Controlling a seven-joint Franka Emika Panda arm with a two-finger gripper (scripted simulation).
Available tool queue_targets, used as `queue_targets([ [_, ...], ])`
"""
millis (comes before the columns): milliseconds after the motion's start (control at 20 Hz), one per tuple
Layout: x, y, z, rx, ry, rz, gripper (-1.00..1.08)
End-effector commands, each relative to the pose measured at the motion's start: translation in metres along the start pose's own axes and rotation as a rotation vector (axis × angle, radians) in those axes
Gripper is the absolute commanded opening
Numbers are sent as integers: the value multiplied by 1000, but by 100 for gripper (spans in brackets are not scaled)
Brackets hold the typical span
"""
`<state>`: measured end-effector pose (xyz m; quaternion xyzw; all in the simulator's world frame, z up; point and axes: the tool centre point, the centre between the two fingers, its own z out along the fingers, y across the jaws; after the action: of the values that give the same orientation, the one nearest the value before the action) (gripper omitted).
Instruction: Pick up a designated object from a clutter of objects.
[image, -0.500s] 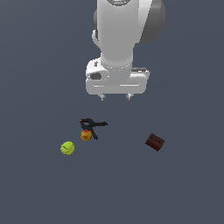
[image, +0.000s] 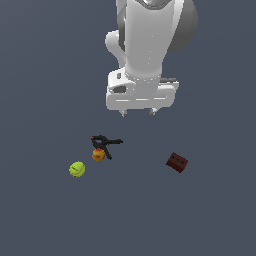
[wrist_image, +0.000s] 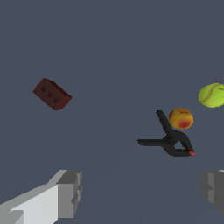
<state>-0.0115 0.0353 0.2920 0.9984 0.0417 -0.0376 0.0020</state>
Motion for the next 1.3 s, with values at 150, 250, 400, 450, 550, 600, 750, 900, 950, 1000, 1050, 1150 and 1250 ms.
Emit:
queue_targets([
  [150,1,-1,1,-1,1,0,100],
  [250,3,1,4,1,2,16,100],
  [400,6,7,11,6,4,55,100],
  [450,7,9,14,9,5,72,100],
  [550,10,14,21,14,7,111,100],
  [600,12,18,25,16,8,133,100],
  [750,17,29,39,25,12,213,100],
  [900,23,44,57,34,17,312,100],
  [950,24,49,63,37,19,349,100],
  [1000,26,55,70,40,21,389,100],
  [1050,28,62,78,43,22,429,100],
  [1150,30,74,92,48,26,511,100],
  [1250,32,87,107,51,30,592,100],
])
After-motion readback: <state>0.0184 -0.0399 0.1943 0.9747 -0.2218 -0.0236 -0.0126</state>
